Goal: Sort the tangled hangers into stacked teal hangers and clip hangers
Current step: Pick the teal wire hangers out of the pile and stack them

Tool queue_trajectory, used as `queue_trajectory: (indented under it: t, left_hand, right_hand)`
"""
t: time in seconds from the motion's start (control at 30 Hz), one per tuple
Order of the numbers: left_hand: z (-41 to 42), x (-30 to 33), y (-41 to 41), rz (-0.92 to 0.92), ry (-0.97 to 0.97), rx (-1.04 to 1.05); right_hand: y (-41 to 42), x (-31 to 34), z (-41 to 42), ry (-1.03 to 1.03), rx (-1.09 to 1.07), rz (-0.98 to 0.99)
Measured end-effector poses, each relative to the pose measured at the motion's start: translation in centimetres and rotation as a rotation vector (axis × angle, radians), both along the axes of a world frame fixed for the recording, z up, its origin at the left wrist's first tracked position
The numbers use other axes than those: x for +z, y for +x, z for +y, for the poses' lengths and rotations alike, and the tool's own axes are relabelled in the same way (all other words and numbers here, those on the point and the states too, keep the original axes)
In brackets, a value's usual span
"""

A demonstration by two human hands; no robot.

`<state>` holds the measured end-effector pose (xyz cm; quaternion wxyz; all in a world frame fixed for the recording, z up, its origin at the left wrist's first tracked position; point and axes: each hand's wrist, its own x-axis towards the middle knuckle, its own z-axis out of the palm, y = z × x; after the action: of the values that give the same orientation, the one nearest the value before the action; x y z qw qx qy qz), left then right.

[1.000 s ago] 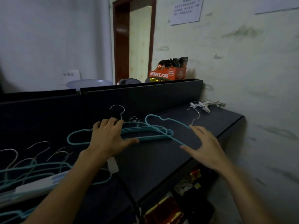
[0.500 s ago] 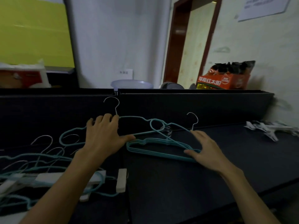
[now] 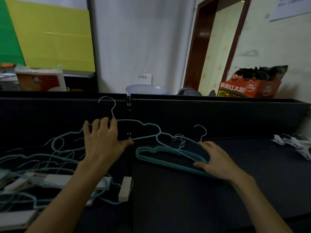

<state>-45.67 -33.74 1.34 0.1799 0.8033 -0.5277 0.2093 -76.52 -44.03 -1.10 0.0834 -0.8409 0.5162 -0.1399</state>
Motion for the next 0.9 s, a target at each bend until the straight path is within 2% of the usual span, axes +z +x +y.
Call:
queue_trajectory:
  t: [0.13,0.43,0.6,0.9]
  left_hand:
    - [0.2,-0.2,0.3,0.026,-0.092,0.026]
    - [0.0,0.1,-0.1,0.009,-0.073,-0.174]
    - [-0.1,0.5,-0.1,0.009,-0.081,-0.230]
    - [-0.7,1.0,-1.1,-0.001,-0.075,-0.316]
  right_hand:
    - [1.2,-0.1,0.0,-0.002,0.010,0.045]
    - [5.0,-0.8,-0.2,0.084,0.104,0.037]
    - [5.0,-1.4,-0.3,0.151,0.079,-0.013]
    - [4.4,-1.8,-0.3,0.153,0.086,-0.027]
